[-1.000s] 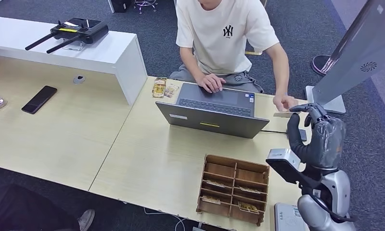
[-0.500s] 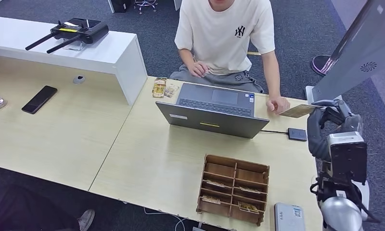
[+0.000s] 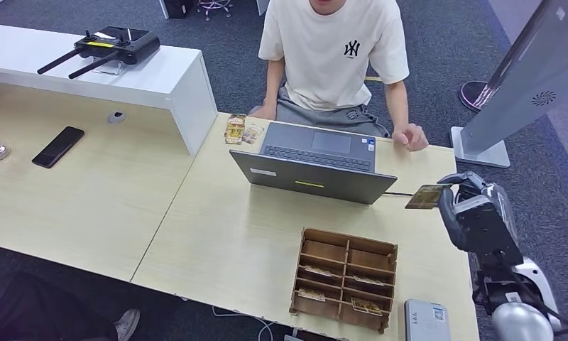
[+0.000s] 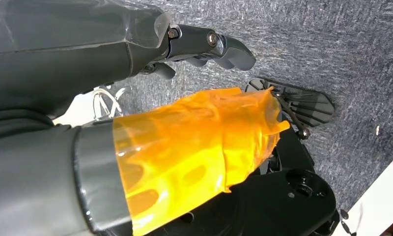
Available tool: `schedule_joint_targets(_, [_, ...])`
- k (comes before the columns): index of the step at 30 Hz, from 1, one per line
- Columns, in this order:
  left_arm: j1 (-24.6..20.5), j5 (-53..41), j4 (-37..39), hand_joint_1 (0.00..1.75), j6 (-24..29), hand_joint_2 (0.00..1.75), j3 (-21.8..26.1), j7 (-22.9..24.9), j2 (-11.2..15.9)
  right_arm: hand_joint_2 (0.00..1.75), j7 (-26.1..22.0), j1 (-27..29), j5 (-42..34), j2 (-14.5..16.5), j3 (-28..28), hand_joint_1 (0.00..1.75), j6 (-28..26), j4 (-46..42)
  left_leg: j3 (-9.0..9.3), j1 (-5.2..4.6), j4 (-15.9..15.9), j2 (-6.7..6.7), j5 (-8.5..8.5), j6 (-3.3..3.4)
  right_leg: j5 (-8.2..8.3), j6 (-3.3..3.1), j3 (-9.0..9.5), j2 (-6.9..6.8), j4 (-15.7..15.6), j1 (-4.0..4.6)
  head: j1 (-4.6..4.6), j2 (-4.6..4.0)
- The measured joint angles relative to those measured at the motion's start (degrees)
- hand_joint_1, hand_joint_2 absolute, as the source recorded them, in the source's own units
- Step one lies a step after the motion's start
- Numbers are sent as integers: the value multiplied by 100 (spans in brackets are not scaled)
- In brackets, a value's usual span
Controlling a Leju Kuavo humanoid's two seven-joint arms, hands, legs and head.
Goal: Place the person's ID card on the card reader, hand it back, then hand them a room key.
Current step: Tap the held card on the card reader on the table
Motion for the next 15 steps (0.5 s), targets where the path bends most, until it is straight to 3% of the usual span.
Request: schedule_joint_targets(15, [9,315,-1,0,24,0,-16,75,48,175,437,-263,1106,-762,180,175,362,263,-1,0,0,-1,0,0,0,0,1,-1,0,0,1,0])
